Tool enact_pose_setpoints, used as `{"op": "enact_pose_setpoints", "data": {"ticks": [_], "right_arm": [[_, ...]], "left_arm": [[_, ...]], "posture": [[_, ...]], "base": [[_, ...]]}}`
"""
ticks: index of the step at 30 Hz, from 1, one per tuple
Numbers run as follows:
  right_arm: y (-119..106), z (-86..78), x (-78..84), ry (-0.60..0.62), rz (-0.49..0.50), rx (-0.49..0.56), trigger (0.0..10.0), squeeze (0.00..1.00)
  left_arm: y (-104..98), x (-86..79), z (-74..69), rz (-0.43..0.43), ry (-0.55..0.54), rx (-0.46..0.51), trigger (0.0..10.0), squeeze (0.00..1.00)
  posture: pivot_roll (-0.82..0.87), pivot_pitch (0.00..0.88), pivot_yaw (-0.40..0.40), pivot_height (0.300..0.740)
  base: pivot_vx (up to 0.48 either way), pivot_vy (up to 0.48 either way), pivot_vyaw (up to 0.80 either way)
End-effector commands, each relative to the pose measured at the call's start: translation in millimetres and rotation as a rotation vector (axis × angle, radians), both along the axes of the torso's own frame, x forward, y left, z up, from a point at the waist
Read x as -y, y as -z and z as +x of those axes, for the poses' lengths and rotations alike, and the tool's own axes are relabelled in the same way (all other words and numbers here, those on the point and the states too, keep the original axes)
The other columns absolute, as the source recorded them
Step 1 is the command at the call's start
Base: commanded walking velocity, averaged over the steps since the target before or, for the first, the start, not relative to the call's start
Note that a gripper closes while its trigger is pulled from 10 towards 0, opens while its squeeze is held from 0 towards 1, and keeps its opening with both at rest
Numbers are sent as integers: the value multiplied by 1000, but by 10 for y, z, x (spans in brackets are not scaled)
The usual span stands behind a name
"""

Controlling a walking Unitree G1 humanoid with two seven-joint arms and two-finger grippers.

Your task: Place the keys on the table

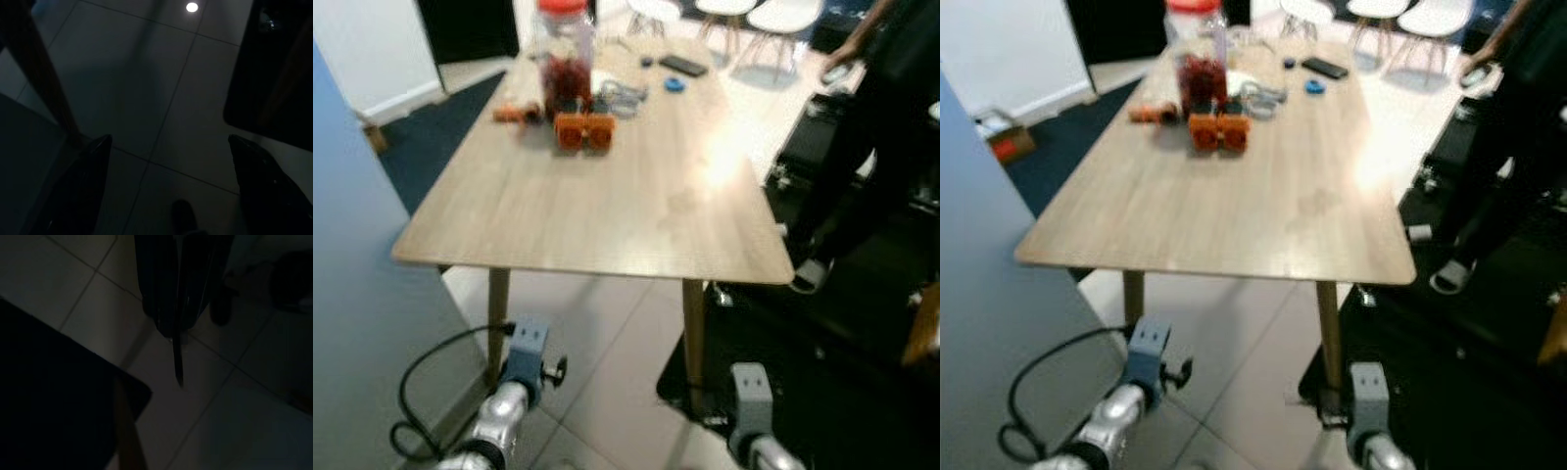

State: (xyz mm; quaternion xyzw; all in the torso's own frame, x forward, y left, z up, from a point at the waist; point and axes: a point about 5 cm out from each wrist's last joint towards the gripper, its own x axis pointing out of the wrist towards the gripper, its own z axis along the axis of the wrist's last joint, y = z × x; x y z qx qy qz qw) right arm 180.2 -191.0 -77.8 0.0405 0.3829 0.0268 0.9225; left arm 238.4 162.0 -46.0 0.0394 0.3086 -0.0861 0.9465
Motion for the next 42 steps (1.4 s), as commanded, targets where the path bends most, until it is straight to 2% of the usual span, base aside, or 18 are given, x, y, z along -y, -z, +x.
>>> {"op": "enact_pose_setpoints", "data": {"ticks": [1, 20, 22, 23, 24, 25, 27, 28, 29, 31, 32, 34, 36, 38, 40, 42], "right_arm": [[-5, 18, -29, 2, 10, 4, 10000, 0], [4, 0, -16, 15, 8, -2, 10000, 0], [2, -26, 96, 93, -12, -1, 10000, 0], [2, -58, 202, 164, -29, -4, 10000, 0], [2, -58, 202, 164, -29, -4, 10000, 0], [2, -107, 332, 254, -50, -11, 10000, 0], [2, -107, 332, 254, -50, -11, 10000, 0], [-10, -176, 502, 355, -86, -12, 10000, 0], [-10, -176, 502, 355, -86, -12, 10000, 0], [-145, -331, 1026, 589, -213, 40, 10000, 0], [-145, -331, 1026, 589, -213, 40, 10000, 0], [-304, -379, 1351, 711, -289, 110, 10000, 0], [-304, -379, 1351, 711, -289, 110, 10000, 0], [-607, -308, 1733, 828, -355, 248, 10000, 0], [-960, -171, 2038, 907, -396, 400, 10000, 0], [-1245, -14, 2203, 933, -405, 515, 10000, 0]], "left_arm": [[32, -10, -35, 7, 1, -26, 10000, 0], [29, -32, -48, 32, 3, -5, 10000, 0], [23, -50, -47, 35, -10, 5, 10000, 0], [22, -49, -47, 35, -14, 7, 10000, 0], [22, -49, -47, 35, -14, 7, 10000, 0], [22, -47, -46, 32, -17, 8, 10000, 0], [22, -47, -46, 32, -17, 8, 10000, 0], [20, -43, -45, 30, -19, 10, 10000, 0], [20, -43, -45, 30, -19, 10, 10000, 0], [17, -36, -42, 27, -20, 13, 10000, 0], [17, -36, -42, 27, -20, 13, 10000, 0], [14, -36, -38, 28, -20, 14, 10000, 0], [14, -36, -38, 28, -20, 14, 10000, 0], [11, -39, -32, 30, -21, 15, 10000, 0], [10, -39, -29, 30, -21, 15, 10000, 0], [11, -37, -29, 28, -21, 13, 10000, 0]], "posture": [[42, 52, -28, 740], [40, 59, -28, 740], [40, 59, -28, 740], [44, 65, -35, 740], [44, 65, -35, 740], [44, 65, -35, 740], [44, 65, -35, 740], [46, 67, -36, 740], [46, 67, -36, 740], [41, 68, -31, 740], [41, 68, -31, 740], [41, 68, -31, 740], [41, 68, -31, 740], [37, 70, -29, 740], [36, 72, -28, 740], [35, 71, -28, 740]], "base": [[0, 0, 0], [0, 0, 0], [0, 0, 0], [0, 0, 0], [0, 0, 0], [0, 0, 0], [0, 0, 0], [0, 0, 0], [0, 0, 0], [0, 0, 0], [0, 0, 0], [0, 0, 0], [0, 0, 0], [0, 0, 0], [0, 0, 0], [0, 0, 0]]}}
